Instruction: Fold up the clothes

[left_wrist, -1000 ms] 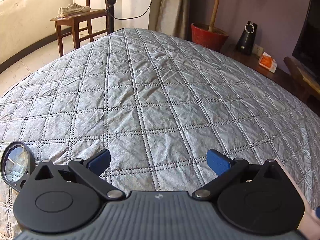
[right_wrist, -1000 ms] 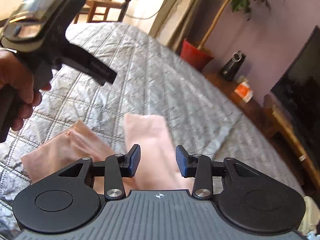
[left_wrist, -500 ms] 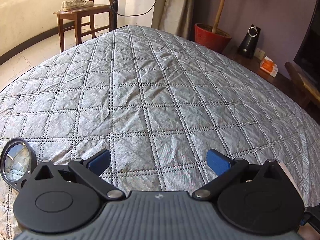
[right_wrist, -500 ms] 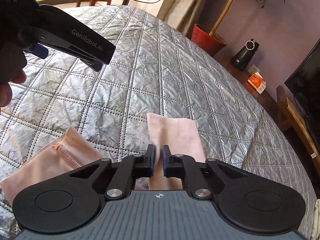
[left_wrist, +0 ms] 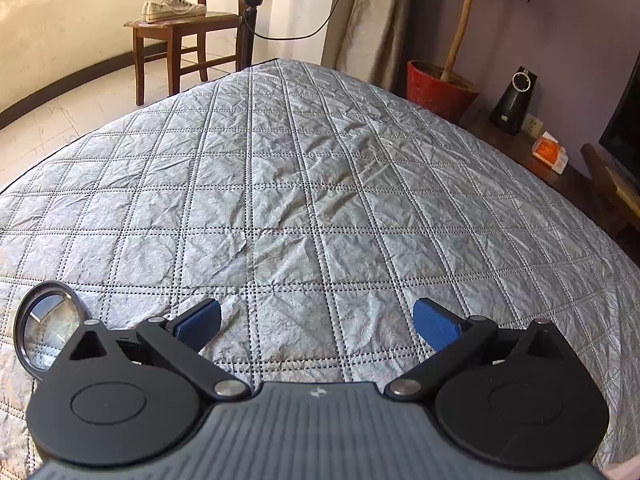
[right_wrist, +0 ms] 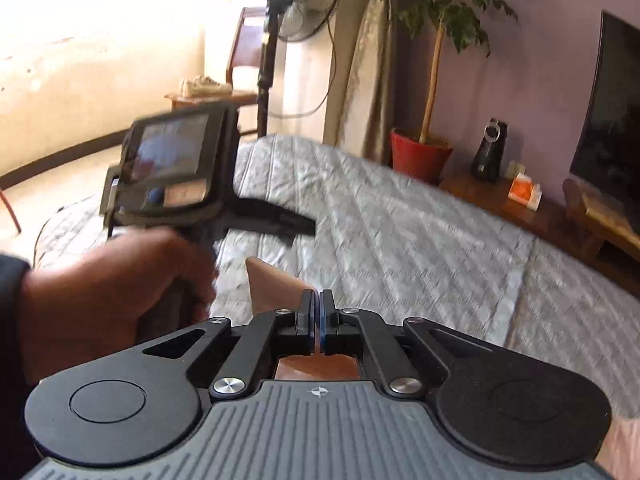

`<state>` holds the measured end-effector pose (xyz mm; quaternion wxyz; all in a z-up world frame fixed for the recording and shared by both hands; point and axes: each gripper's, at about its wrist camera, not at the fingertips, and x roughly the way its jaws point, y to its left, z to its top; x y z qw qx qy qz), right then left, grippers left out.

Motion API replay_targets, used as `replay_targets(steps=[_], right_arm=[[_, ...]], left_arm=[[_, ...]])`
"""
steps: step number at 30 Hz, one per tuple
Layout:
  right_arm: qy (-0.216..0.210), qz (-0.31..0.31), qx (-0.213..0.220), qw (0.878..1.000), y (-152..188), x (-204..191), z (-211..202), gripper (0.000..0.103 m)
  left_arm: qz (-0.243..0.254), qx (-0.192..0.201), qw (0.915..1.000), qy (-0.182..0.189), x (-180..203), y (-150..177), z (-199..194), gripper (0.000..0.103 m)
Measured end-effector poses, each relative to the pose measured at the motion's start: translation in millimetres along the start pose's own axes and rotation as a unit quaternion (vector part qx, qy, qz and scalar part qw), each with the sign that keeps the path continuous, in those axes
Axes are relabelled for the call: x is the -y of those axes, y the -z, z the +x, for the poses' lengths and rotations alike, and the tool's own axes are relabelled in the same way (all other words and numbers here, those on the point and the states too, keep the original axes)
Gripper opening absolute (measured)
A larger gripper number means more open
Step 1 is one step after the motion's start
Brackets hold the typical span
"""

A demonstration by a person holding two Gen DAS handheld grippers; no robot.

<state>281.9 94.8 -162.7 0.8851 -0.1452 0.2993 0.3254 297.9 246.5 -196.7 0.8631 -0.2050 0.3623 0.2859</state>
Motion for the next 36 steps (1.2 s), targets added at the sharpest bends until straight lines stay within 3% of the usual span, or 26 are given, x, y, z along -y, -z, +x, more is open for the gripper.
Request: replay_targets(steps=[3,9,10,12,13,14,15,17,19,21,23,25,27,29,32,36], right_arm=[[-0.021,0.009,-0.085,0.996,37.3,-12.5,27.1,0.008],[-0.066,0.074,-0.087,0.991,45.3,-1.9,-2.9,0.013],[-0.065,0.092,-0.082,0.990,45.5,5.4,-8.6,0.019],[-0.041,0.131,-0.068,0.988,44.8,29.0,-18.8,0.035],[-0.018,0.164,-0.059,0.985,45.9,50.1,-23.8,0.064],[0.008,0.200,-0.050,0.978,49.4,72.2,-30.3,0.081],[0.028,0.243,-0.038,0.969,56.8,94.5,-37.9,0.079],[0.055,0.343,-0.013,0.938,80.0,139.2,-55.7,0.073],[0.082,0.439,0.012,0.895,103.2,183.9,-73.4,0.073],[0.108,0.522,0.033,0.846,128.5,223.7,-88.8,0.066],[0.129,0.575,0.046,0.807,159.6,244.5,-94.9,0.053],[0.139,0.614,0.062,0.774,183.9,259.9,-99.5,0.053],[0.142,0.638,0.077,0.753,200.0,270.5,-100.6,0.053],[0.148,0.649,0.084,0.741,208.9,281.1,-100.2,0.053],[0.137,0.661,0.089,0.733,216.8,294.7,-94.5,0.053],[0.137,0.657,0.094,0.736,217.3,303.5,-89.8,0.053]], left_arm=[[0.005,-0.002,1.0000,0.000,1.1,0.1,0.6,0.102],[0.031,-0.009,0.9995,0.004,4.5,0.1,3.6,0.102],[0.035,-0.010,0.9993,0.003,4.5,0.4,3.8,0.102],[0.050,-0.006,0.9987,-0.001,3.8,3.1,1.0,0.102],[0.056,-0.005,0.9984,-0.001,3.4,4.3,-0.5,0.102],[0.059,-0.004,0.9982,0.003,2.7,5.2,-2.9,0.102],[0.062,-0.003,0.9980,0.008,2.0,6.1,-5.3,0.102],[0.070,-0.008,0.9972,0.023,2.7,9.0,-10.5,0.102],[0.080,-0.018,0.9959,0.039,7.2,13.5,-15.3,0.102],[0.090,-0.029,0.9935,0.062,14.2,19.5,-20.5,0.102],[0.114,-0.036,0.9895,0.082,25.0,27.3,-25.7,0.102],[0.148,-0.035,0.9843,0.089,36.3,34.7,-29.7,0.102],[0.175,-0.037,0.9793,0.094,45.1,40.3,-31.0,0.102],[0.192,-0.043,0.9755,0.098,51.0,44.0,-29.4,0.102],[0.209,-0.056,0.9714,0.098,57.4,49.3,-25.8,0.102],[0.250,-0.063,0.9610,0.101,67.7,57.9,-24.6,0.102]])
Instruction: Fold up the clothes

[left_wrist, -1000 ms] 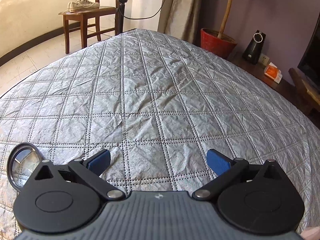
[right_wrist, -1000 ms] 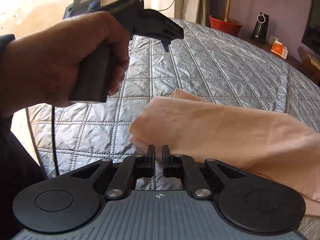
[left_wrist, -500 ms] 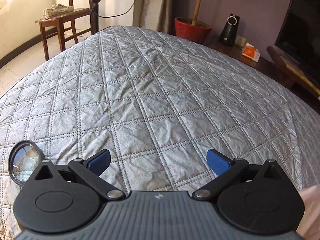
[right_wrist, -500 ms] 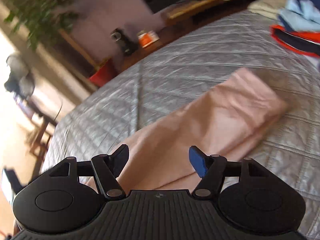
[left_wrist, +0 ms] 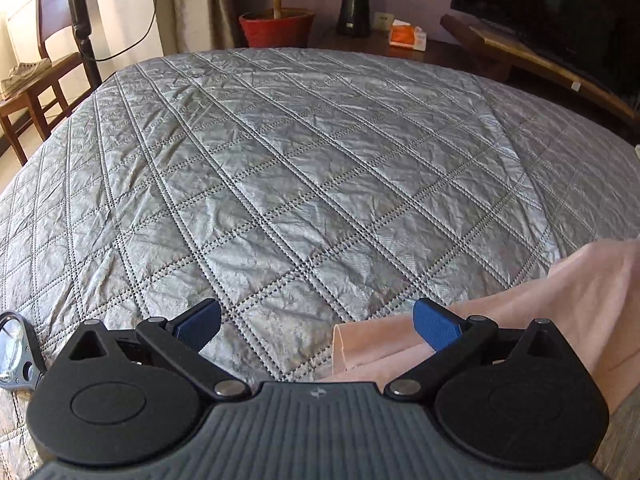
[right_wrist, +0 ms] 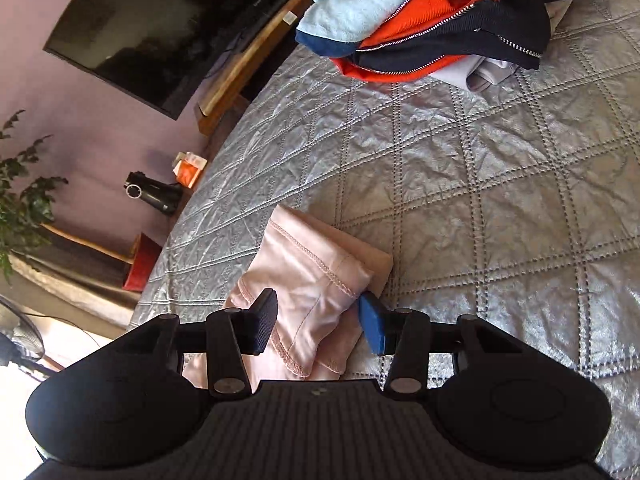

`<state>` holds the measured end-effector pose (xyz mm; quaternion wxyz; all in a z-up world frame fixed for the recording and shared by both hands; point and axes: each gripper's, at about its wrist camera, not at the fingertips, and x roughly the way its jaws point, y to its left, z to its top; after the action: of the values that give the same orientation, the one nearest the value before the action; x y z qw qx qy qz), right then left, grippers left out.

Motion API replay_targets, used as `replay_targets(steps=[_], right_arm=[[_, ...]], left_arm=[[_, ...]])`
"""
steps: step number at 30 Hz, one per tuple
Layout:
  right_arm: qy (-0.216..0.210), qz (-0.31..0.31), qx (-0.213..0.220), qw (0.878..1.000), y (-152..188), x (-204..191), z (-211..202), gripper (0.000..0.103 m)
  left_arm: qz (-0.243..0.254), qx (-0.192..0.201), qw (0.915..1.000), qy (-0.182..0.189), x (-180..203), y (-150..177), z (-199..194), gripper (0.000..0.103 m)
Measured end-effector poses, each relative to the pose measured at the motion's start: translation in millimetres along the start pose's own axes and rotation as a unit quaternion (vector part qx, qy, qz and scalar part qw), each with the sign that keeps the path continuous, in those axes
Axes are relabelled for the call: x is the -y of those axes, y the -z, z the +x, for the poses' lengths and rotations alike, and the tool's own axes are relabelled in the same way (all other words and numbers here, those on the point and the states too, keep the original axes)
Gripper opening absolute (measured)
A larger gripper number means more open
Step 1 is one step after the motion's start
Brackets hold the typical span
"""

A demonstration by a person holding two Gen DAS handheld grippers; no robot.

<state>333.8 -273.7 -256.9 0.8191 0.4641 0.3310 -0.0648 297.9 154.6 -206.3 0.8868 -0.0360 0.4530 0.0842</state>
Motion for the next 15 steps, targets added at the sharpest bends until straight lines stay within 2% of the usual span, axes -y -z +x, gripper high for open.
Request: replay_targets(steps=[3,5,8,13,15], right_arm=[[-0.005,0.005,0.007,1.000,-2.6,3.5,0.5,0.048],[-0.003,0.001,0.011,1.000,-2.6,4.8,0.3,0.032],[0.006,-0.016,0.014,1.000,-3.4,5.1,-1.3,0.019],[-0.002,-0.036,0.023,0.999,-6.1,-0.1,-6.1,0.013],[-0.006,-0.055,0.027,0.998,-8.1,-7.0,-9.0,0.012]], left_arm=[[0.034,-0.007,0.9993,-0.010,10.6,4.1,5.0,0.102],[0.049,-0.001,0.9987,-0.015,14.3,5.6,4.6,0.102],[0.055,0.005,0.9983,-0.020,15.6,7.6,3.3,0.102],[0.047,0.037,0.9981,-0.017,14.4,12.3,-18.1,0.101],[0.064,0.021,0.9977,-0.006,20.9,20.4,-19.1,0.101]])
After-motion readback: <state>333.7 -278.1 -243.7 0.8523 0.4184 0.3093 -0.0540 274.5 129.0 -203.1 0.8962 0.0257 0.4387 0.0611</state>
